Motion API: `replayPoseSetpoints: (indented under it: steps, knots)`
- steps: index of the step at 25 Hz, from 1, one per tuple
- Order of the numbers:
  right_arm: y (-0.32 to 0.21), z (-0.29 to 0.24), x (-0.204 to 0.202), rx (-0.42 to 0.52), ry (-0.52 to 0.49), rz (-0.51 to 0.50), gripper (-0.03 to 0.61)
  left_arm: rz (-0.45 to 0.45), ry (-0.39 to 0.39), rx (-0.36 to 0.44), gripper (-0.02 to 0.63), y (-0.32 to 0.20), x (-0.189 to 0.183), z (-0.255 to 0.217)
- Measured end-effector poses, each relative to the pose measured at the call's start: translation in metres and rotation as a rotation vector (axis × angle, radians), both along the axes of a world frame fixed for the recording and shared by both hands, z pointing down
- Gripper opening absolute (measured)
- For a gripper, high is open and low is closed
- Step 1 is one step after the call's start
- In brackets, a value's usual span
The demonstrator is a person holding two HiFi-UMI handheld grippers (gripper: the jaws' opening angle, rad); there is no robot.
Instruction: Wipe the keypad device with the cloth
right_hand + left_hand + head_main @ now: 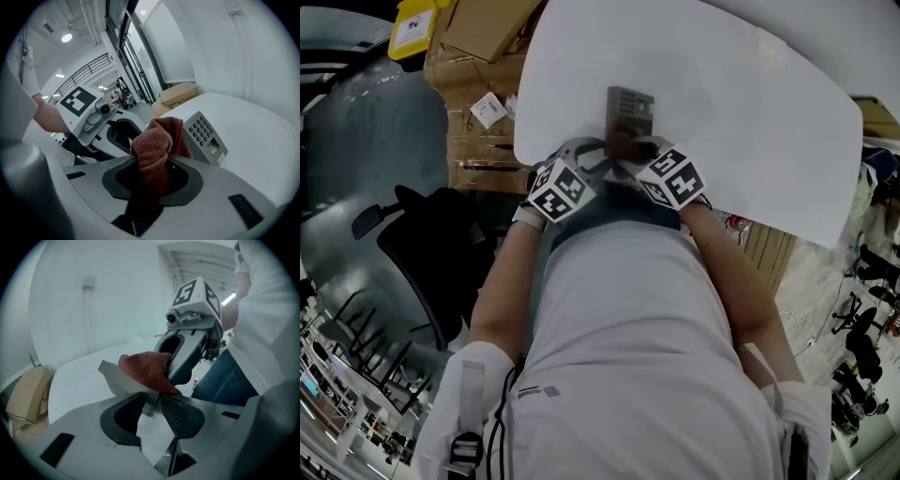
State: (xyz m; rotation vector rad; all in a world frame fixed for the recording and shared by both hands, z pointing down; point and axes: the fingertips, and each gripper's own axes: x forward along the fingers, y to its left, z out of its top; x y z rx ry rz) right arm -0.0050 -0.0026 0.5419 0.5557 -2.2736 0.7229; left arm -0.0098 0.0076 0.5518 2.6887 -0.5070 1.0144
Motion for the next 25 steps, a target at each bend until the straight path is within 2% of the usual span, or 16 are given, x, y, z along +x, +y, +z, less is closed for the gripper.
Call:
replayPoseSetpoints:
  steps: [25]
  knots:
    - [0.0,0.042,0.046,-0.14,0.023,0.108,0.101,0.017,-0.022,-0.024,0.127,0.0,0.001,0.001]
